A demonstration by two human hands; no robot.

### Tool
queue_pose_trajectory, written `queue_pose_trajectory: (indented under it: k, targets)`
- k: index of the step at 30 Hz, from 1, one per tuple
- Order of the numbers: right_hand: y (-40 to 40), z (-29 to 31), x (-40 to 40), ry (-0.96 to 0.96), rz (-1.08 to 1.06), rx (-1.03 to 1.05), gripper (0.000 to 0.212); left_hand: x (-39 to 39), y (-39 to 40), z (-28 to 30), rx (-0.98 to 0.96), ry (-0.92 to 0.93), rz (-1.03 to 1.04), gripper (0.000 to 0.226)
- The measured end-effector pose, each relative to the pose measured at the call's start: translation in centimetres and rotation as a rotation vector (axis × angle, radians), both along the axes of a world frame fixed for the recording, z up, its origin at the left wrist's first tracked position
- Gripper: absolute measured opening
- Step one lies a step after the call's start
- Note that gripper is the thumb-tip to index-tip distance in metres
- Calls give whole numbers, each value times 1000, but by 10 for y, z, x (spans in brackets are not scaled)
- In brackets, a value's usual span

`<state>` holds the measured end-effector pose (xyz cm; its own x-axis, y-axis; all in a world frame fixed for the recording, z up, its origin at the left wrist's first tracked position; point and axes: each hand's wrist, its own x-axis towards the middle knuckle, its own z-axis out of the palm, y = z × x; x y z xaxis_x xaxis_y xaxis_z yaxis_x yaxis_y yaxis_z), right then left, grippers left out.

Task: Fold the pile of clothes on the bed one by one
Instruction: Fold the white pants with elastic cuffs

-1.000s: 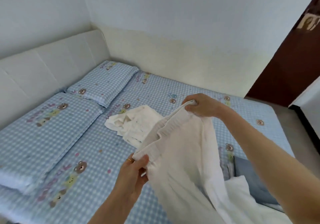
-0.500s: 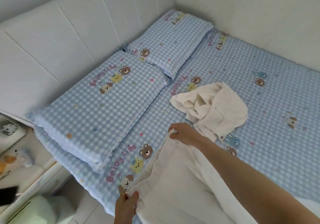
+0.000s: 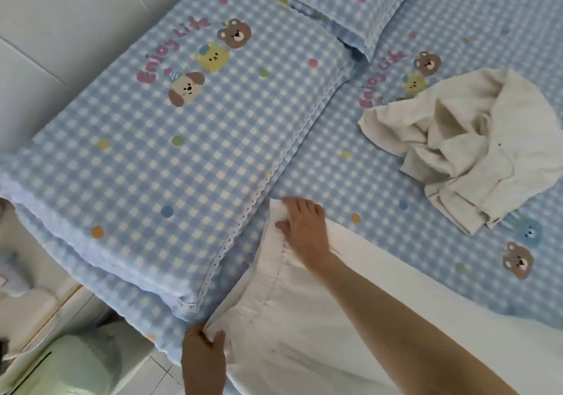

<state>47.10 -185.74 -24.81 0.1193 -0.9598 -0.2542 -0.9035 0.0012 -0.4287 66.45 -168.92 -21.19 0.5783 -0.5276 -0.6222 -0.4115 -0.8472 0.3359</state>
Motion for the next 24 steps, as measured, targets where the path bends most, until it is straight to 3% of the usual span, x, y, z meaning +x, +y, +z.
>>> queue_pose_trajectory:
  k: [1,3,5,7,9,10,13,14,17,21,24]
  targets:
    - [22,3,-14,7,-27,-31,58,-10,0,1,-58,-166,-105,52]
    - [71,10,-54,91,-92,-60,71,-42,-2,4,-372,-393,-460,47]
    - [120,18,-98,185,-170,-6,78,-83,-20,5,-613,-318,-845,41]
    - [162,26,-139,252,-251,79,83,-124,-54,4,-655,-263,-1113,49]
    - [190,30,-169,303,-302,106,85,-156,-90,-1,-638,-302,-1288,71]
    - [200,30,-183,319,-316,98,84,-170,-108,-2,-626,-330,-1382,71]
    - [220,27,-217,322,-319,27,79,-189,-149,-7,-593,-407,-1623,40]
    - [225,27,-226,321,-313,9,78,-188,-158,-7,-605,-416,-1656,29]
    - [255,34,-270,355,-372,-26,66,-178,-177,-12,-613,-326,-1610,33]
    - [310,63,-362,487,-624,71,50,-163,-214,-24,-233,-300,-1437,32]
    - [311,88,-437,540,-749,201,36,-163,-233,-36,-86,-299,-1345,24]
